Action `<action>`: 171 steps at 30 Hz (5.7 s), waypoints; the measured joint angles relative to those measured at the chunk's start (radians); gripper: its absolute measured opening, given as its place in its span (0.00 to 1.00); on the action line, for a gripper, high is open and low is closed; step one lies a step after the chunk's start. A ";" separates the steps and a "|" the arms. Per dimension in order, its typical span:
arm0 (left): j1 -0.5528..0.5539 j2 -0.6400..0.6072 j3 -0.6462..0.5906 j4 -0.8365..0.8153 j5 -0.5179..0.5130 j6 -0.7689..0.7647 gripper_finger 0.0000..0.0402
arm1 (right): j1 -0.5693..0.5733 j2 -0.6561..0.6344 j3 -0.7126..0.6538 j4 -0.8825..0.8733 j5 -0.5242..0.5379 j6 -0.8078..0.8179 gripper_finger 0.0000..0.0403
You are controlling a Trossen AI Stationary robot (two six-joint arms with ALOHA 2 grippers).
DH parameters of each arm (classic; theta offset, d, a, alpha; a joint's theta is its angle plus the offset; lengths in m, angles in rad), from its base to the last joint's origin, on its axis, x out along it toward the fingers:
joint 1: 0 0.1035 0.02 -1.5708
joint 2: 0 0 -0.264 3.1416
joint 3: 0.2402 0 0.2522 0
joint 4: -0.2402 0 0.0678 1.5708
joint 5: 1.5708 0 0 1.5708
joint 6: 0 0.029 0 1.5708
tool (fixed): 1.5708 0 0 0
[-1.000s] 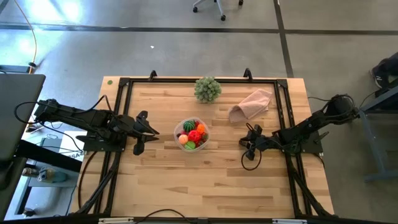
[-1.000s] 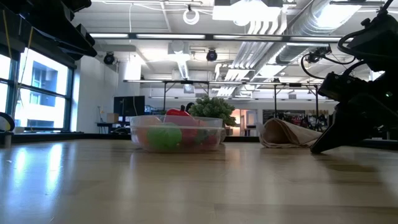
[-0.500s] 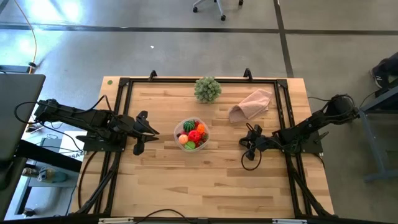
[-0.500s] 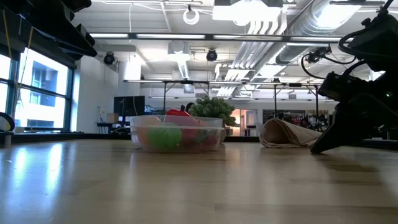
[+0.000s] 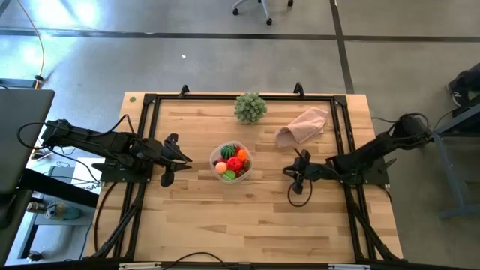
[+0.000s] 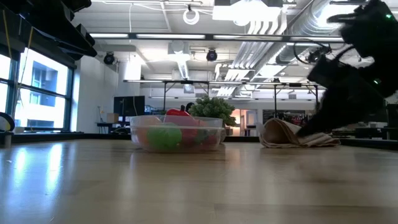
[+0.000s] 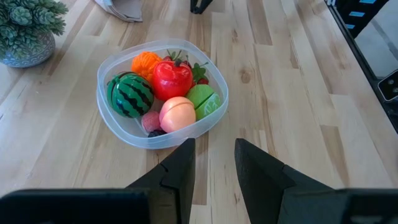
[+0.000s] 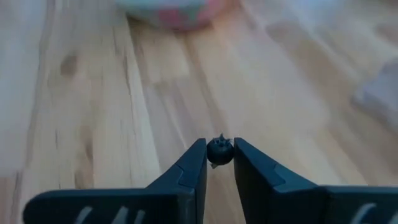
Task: Pick and placing Produce into tupperware
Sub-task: Put the blueberry into the transparent bin, then return to Home Position
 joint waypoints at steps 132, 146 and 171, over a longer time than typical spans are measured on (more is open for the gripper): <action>0.000 0.000 0.000 0.000 0.000 0.000 0.25 | -0.351 -1.295 0.164 -0.593 -0.322 -0.334 0.00; 0.000 0.000 0.000 0.000 0.000 0.000 0.25 | -0.351 -1.297 -0.044 -0.361 -0.375 -0.287 0.00; 0.000 0.000 0.000 0.000 0.000 0.000 0.25 | -0.350 -1.297 -0.111 -0.441 -0.355 -0.259 0.00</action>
